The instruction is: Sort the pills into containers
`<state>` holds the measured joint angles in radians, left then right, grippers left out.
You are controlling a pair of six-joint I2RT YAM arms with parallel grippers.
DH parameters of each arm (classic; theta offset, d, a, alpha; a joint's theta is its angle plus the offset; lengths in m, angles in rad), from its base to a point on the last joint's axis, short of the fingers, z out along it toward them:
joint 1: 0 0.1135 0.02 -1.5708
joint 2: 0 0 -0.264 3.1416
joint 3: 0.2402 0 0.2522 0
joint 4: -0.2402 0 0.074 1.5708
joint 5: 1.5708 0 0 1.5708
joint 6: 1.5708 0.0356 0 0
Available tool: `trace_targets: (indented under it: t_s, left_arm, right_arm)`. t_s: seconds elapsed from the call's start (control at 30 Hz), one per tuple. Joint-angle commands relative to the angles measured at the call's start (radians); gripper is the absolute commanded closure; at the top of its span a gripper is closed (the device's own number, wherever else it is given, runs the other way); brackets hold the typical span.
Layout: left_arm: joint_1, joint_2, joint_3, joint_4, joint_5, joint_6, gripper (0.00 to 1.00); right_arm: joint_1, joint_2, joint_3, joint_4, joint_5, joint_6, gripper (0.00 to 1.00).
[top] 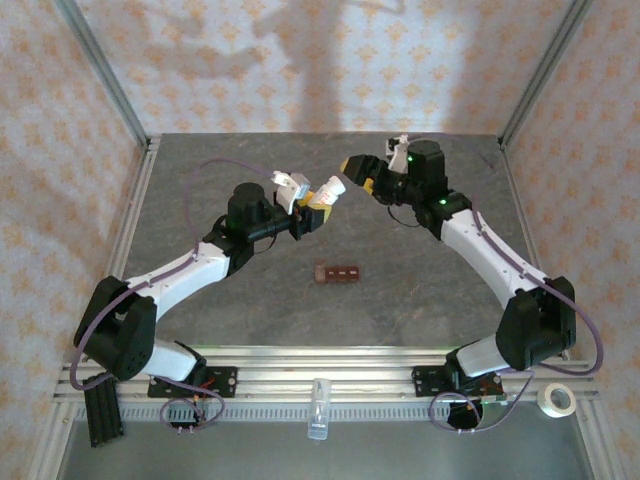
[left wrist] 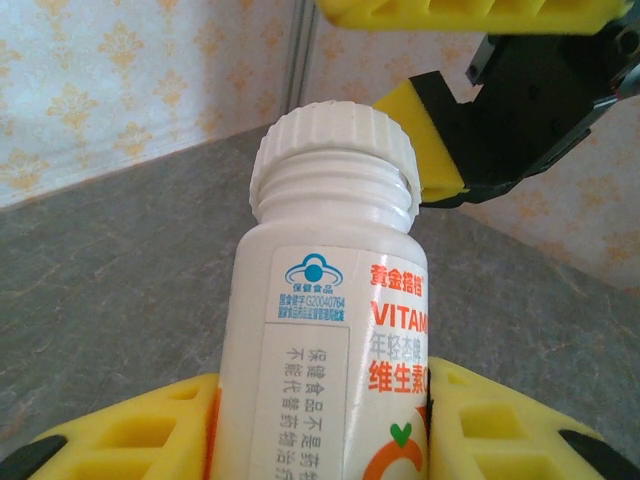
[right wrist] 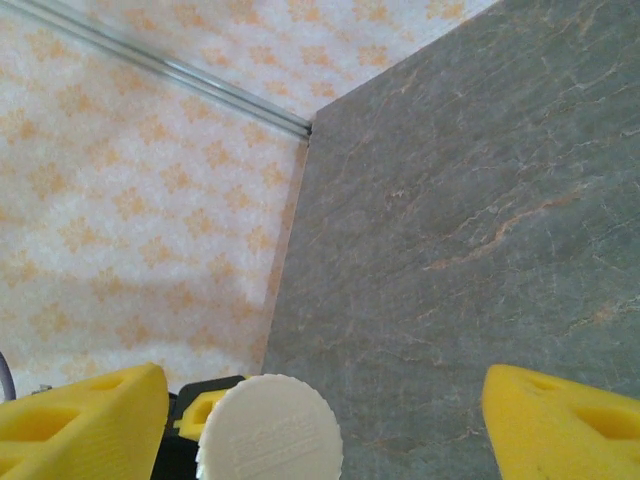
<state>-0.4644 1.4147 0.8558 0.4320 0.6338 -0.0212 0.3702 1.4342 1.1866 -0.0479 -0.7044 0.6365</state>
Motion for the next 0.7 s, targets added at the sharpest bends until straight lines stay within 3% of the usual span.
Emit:
trace_targets:
  t_s: [0.0,0.27,0.67]
  left_arm:
    - [-0.005,0.001,0.012,0.002,-0.026,0.037,1.0]
    - [-0.017,0.012,0.032,-0.031,-0.031,0.07,1.0]
    - [-0.031,0.018,0.037,-0.037,-0.04,0.077,1.0]
  right_arm:
    - [-0.001,-0.022,-0.013,0.026,0.033,0.062,0.16]
    - [0.021,0.032,-0.009,0.089,0.012,0.163,0.11]
    - [0.089,0.07,0.019,0.077,0.017,0.175,0.12]
